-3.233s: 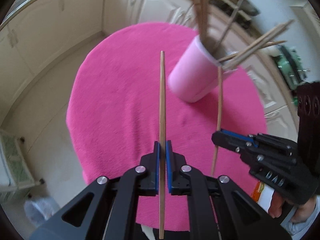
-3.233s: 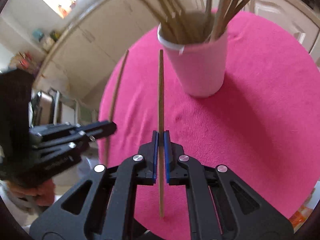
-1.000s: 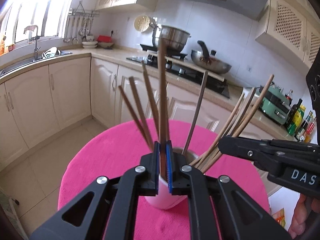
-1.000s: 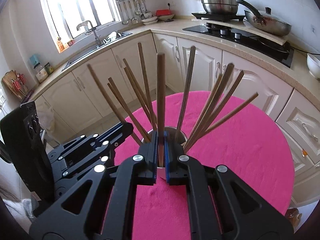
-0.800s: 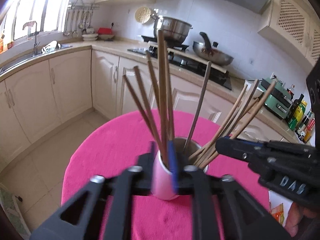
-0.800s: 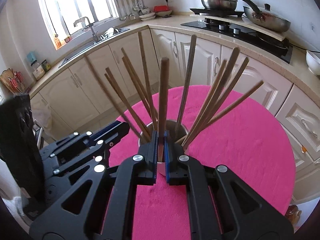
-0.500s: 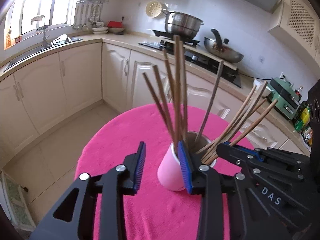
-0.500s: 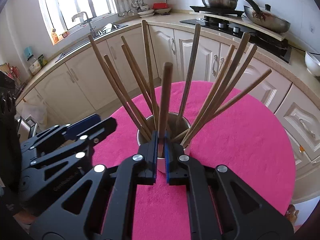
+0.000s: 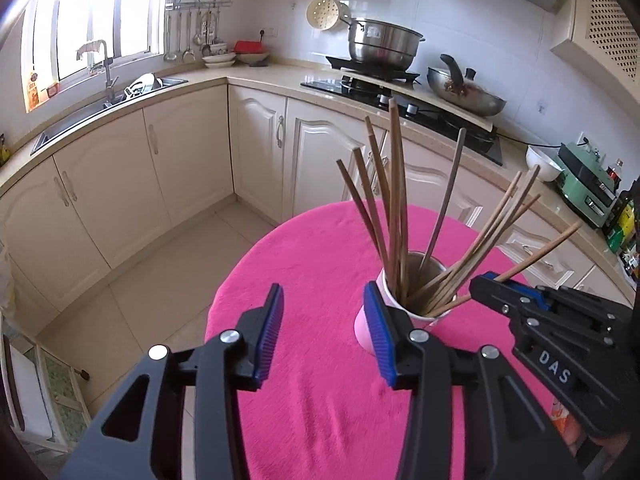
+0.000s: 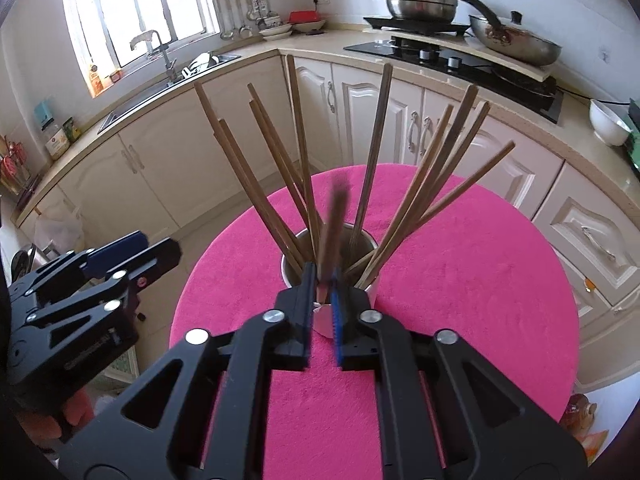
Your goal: Organize utensils
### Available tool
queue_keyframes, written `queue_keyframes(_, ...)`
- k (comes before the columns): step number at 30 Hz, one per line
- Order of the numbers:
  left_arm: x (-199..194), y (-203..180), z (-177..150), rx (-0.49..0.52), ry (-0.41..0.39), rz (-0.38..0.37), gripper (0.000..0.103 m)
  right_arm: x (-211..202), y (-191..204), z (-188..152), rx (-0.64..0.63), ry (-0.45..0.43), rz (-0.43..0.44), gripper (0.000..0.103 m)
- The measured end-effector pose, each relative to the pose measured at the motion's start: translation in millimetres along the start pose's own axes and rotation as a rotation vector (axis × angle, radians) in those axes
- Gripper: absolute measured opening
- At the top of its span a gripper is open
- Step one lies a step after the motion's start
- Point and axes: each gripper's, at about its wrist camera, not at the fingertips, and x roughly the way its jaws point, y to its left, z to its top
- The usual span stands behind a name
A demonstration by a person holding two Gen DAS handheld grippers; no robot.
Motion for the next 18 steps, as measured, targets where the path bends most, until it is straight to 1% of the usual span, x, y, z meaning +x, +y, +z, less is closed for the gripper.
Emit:
queue_keyframes(1, -4.6, 1.6, -0.2, 0.004, -0.004, -0.002, 0.042, -2.5, 0.0, -0.2, 0.01, -0.004, -0.002, 0.026)
queue_keyframes(2, -8.5, 2.3, -0.2, 0.01, -0.006, -0.002, 0.042, -7.0, 0.0, -0.9, 0.03, -0.016, -0.002, 0.04)
queue_keyframes(3, -12.6, 2.6, -0.1, 0.018, -0.007, 0.0, 0.042, -10.7, -0.3, -0.9, 0.043, -0.026, -0.002, 0.051)
queue_keyframes(7, -31.2, 5.6, -2.6, 0.031, -0.022, 0.002, 0.042, -26.1, 1.5, 1.6, 0.062, -0.058, -0.014, 0.051)
queue_keyframes(10, -44.9, 5.6, -4.7, 0.045, -0.033, 0.005, 0.044, -41.1, 5.1, 2.6, 0.067, -0.08, -0.022, 0.051)
queue_keyframes(15, -73.7, 0.2, -9.4, 0.064, -0.064, 0.026, 0.045, -75.1, 15.8, -1.2, 0.037, -0.106, -0.052, 0.052)
queue_keyframes(18, -98.8, -6.4, -13.7, 0.076, -0.085, 0.032, 0.045, -100.9, 20.0, -7.5, 0.032, -0.126, -0.072, 0.052)
